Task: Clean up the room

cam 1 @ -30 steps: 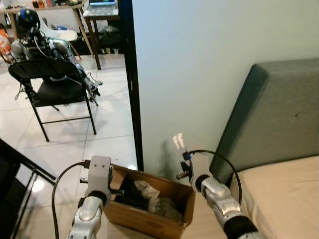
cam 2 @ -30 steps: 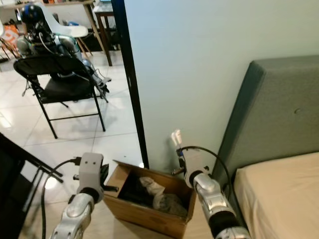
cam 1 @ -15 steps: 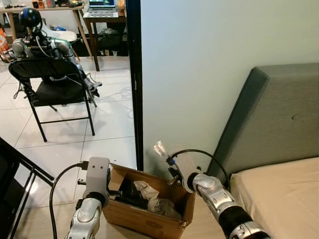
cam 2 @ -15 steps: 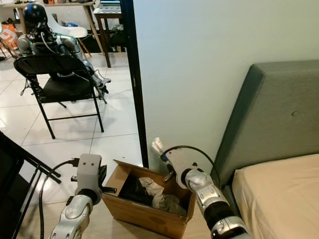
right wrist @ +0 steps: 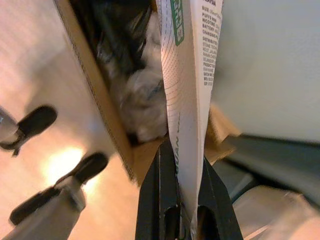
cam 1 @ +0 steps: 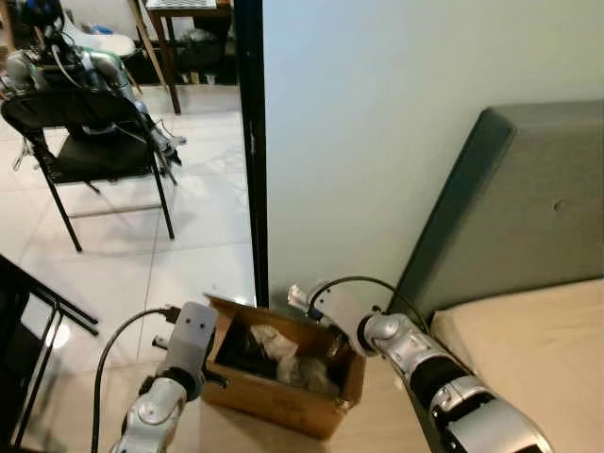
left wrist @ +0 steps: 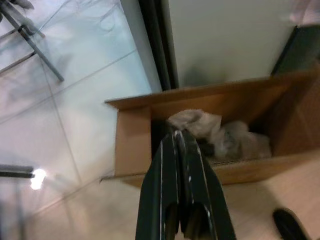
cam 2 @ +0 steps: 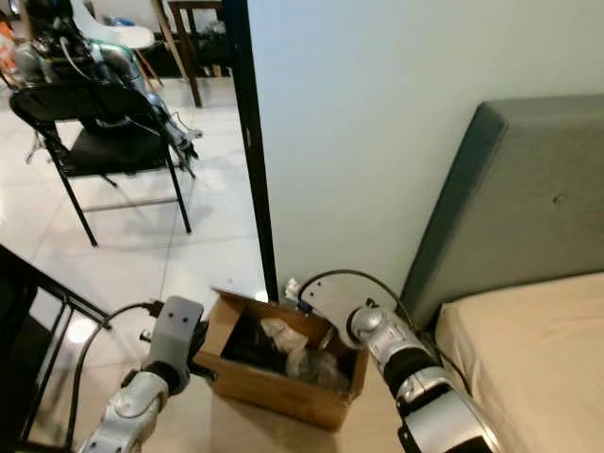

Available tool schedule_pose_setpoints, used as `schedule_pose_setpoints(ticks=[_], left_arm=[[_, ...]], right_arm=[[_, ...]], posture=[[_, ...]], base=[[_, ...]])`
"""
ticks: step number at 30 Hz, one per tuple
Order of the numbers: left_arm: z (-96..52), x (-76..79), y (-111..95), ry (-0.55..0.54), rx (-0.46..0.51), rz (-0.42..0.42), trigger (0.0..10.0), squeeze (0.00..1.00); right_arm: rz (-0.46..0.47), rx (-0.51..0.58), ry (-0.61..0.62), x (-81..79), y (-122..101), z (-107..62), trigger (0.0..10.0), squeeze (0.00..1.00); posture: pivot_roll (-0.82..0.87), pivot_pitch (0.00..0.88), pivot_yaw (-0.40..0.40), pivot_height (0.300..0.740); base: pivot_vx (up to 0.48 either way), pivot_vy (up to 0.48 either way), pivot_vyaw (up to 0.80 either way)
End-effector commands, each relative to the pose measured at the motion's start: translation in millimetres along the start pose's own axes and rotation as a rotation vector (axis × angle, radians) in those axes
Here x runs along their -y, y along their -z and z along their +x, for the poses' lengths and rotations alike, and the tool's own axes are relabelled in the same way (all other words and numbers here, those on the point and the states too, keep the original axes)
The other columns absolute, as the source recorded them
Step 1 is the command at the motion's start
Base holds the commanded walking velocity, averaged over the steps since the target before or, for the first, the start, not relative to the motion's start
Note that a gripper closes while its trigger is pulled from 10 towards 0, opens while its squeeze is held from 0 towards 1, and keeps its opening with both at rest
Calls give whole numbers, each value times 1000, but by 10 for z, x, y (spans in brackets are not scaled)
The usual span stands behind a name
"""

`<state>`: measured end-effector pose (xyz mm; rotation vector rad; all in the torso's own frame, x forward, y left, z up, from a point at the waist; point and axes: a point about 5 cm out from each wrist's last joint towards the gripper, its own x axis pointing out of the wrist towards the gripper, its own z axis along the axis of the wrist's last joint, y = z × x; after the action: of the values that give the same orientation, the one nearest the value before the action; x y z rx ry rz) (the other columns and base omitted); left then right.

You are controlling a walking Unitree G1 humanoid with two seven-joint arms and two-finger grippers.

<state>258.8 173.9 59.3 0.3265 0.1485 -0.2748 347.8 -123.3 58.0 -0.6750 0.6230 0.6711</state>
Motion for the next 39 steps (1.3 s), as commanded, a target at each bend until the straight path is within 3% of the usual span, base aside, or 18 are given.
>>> schedule_pose_setpoints(ticks=[1, 8, 19, 26, 27, 28, 35, 36, 39], left_arm=[[-84, 93, 38, 109, -1, 73, 10000, 0], [-373, 133, -56, 278, 54, 249, 10000, 0], [-621, 121, -174, 358, 82, 277, 10000, 0], [-670, 100, -182, 358, 73, 306, 10000, 0], [-676, 90, -179, 357, 67, 309, 10000, 0], [-676, 84, -182, 357, 65, 313, 10000, 0], [-660, 81, -199, 356, 63, 316, 10000, 0], [-658, 82, -196, 357, 61, 317, 10000, 0], [-654, 80, -193, 356, 58, 319, 10000, 0]], right_arm=[[6, -28, -10, -19, 48, 10, 10000, 0], [4, -36, 35, -54, 15, 52, 10000, 0], [30, -54, 147, -57, 65, 72, 10000, 0], [24, -53, 135, -79, 53, 81, 10000, 0], [28, -52, 130, -89, 49, 85, 10000, 78], [35, -51, 127, -94, 44, 88, 10000, 1000], [9, -62, 142, -84, 39, 87, 10000, 992], [-2, -66, 146, -77, 37, 85, 10000, 0], [-5, -67, 147, -69, 32, 83, 10000, 0]], posture=[[7, 344, -58, 740], [61, 479, -77, 740], [85, 511, -87, 740], [89, 508, -88, 740], [84, 510, -88, 740], [85, 509, -88, 740], [88, 504, -87, 740], [88, 501, -87, 740], [87, 497, -87, 740]], base=[[0, 0, 0], [0, 0, 0], [0, 0, 0], [0, 0, 0], [0, 0, 0], [0, 0, 0], [0, 0, 0], [0, 0, 0], [0, 0, 0]])
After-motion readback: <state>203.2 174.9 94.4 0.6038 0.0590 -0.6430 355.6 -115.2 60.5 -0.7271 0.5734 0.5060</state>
